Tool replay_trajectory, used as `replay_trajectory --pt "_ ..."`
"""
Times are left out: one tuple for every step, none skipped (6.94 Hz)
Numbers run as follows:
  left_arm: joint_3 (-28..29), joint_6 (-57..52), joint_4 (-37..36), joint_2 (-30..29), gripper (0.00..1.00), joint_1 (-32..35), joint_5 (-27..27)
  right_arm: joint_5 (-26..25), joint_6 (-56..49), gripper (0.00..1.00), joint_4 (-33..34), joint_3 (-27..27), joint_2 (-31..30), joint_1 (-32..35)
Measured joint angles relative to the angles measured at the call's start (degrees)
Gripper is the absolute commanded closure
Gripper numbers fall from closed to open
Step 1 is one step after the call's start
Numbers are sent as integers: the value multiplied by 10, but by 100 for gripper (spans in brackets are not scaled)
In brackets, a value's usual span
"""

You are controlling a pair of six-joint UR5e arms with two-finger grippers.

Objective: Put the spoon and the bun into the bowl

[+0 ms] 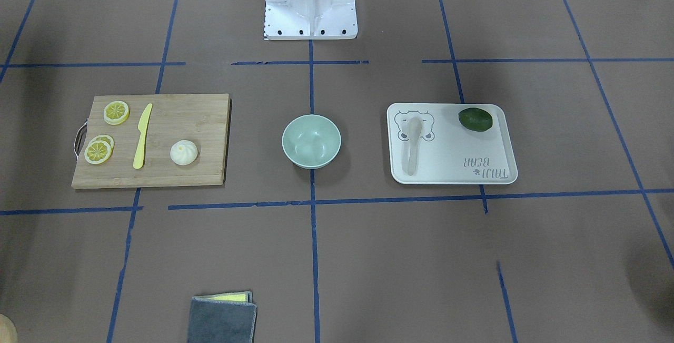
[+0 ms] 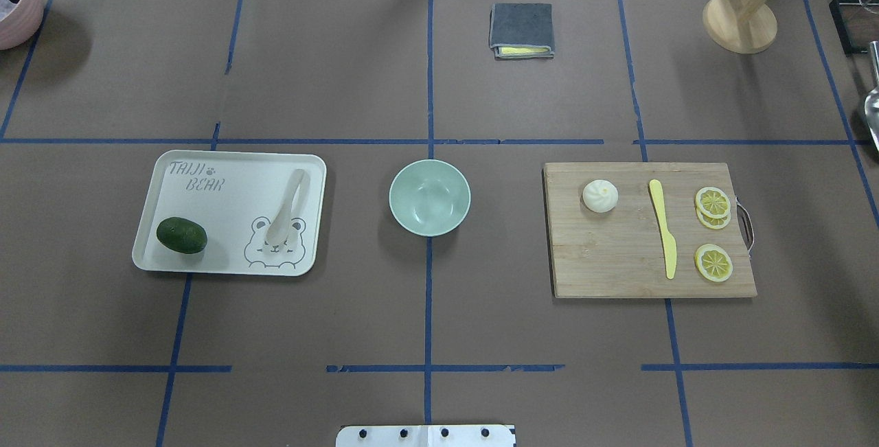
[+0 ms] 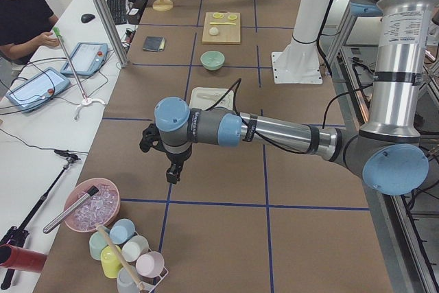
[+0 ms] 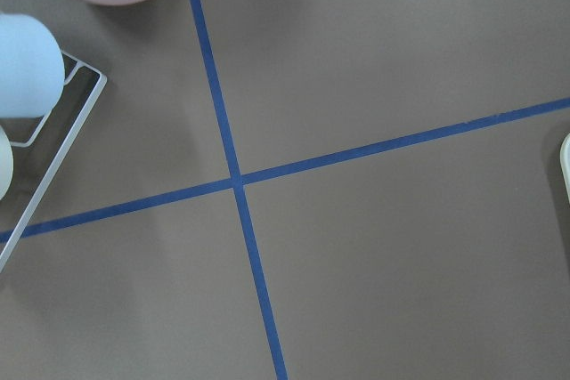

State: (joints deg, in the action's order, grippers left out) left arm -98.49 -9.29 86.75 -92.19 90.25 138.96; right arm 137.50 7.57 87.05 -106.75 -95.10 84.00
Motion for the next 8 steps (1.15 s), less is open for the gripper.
replay_trajectory --pt "-3 -2 1 -1 0 1 -3 0 0 0 -1 0 0 0" --pt "-7 -4 4 -1 0 1 -13 1 0 0 -3 -1 0 0" --pt "-9 -4 6 1 0 2 -22 1 -1 0 -4 -1 0 0" --pt "-10 -3 7 4 0 2 -26 1 -1 0 -5 -1 0 -1" --pt "-10 -2 8 5 0 2 -27 1 -1 0 -5 -1 0 -1" --pt "-12 -1 8 6 0 2 -27 1 -1 0 -5 -1 -1 -1" --pt "-14 0 9 6 0 2 -27 0 -1 0 -5 -1 -1 -1" --pt "-17 -1 10 6 0 2 -29 0 -2 0 -6 -2 -1 -1"
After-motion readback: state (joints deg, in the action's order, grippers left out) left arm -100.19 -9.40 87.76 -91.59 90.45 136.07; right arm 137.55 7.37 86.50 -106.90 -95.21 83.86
